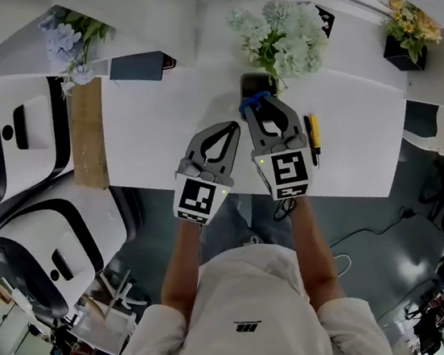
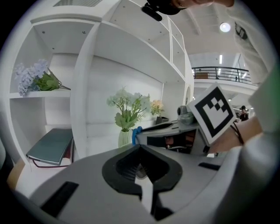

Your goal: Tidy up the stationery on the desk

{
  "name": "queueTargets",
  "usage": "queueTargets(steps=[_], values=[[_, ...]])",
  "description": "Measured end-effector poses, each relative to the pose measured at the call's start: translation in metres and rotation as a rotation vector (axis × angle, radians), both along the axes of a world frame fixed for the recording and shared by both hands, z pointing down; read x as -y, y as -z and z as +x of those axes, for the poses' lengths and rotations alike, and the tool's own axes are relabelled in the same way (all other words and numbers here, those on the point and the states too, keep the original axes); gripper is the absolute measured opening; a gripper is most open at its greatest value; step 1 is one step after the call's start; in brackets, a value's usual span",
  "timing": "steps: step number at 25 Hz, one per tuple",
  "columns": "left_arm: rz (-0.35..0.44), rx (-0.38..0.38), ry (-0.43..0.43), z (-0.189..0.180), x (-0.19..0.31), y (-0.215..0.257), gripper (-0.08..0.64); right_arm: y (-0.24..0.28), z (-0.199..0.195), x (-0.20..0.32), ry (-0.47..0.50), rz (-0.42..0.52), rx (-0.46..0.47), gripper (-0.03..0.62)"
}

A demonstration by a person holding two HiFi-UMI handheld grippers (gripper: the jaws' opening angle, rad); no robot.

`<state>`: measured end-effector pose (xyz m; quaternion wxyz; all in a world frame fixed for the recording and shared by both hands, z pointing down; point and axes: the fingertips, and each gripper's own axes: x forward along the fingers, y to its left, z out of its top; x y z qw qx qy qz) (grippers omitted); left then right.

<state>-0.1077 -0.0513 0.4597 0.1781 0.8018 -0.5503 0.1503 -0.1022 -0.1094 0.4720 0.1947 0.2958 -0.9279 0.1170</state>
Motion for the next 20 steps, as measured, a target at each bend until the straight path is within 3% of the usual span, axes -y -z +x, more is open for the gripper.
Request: queueTargets(steps=[6, 9, 20], values=[[-0.007, 0.000, 0.004, 0.000, -0.002, -0.003, 0.000, -0.023, 0.000, 0.000, -0.009, -0.032, -0.047, 0.061], [-0.007, 0.000, 0.003, 0.001, -0.001, -0.003, 0.000, -0.028, -0.001, -0.002, 0.011, -0.040, -0.067, 0.140], [0.000, -0.006, -0.024, 0.011, 0.001, -0.001, 0.000, -0.021, 0.022, -0.012, -0.012, -0.030, -0.078, 0.132]])
